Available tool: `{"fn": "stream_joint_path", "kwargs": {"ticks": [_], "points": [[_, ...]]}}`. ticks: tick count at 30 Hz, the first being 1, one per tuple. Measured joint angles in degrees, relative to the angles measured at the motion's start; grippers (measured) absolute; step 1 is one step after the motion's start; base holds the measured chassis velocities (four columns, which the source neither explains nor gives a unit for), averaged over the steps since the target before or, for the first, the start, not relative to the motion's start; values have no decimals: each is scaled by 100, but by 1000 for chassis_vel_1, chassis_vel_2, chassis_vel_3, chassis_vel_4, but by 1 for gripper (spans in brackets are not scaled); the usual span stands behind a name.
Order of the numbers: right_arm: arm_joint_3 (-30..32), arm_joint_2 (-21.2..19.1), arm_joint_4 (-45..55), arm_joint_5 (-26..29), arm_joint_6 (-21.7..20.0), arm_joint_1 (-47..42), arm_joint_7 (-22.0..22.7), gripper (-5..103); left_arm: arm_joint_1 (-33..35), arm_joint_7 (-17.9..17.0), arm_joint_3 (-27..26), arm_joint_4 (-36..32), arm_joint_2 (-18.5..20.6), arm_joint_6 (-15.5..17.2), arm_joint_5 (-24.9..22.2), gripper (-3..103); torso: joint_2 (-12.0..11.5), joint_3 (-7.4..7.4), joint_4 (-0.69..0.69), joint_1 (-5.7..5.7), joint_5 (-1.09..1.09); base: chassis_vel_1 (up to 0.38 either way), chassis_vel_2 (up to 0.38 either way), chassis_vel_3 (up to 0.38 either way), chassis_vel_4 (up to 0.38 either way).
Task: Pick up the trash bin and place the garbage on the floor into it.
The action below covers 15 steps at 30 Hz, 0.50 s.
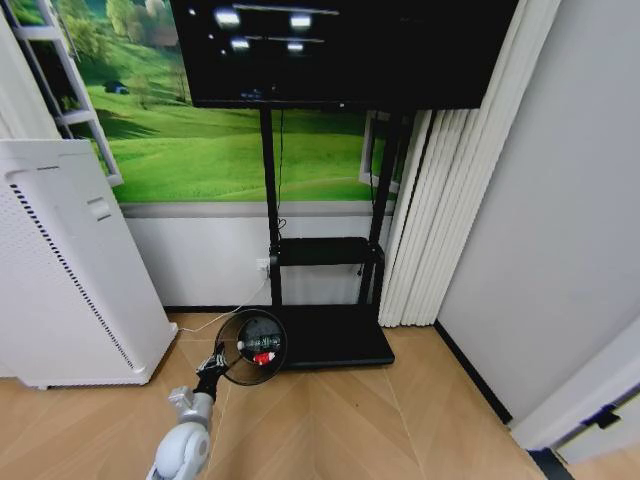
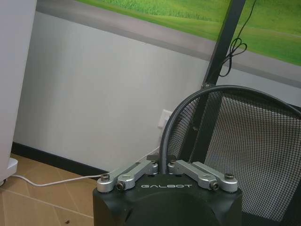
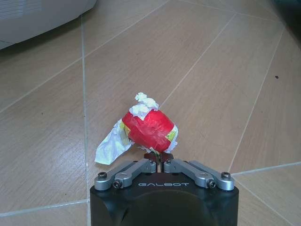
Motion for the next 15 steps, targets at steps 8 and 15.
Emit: {"fn": "stream_joint_path", "kwargs": {"ticks": [8, 15], "points": [[11, -265, 260, 670, 4, -125, -286, 3, -70, 0, 11, 109, -84, -8, 84, 3, 0, 0, 0, 0, 0, 0, 0, 0, 0], [121, -463, 517, 1839, 7, -94, -703, 3, -210, -29, 155, 227, -104, 19, 212, 3, 0, 0, 0, 0, 1, 0, 0, 0, 0]]}}
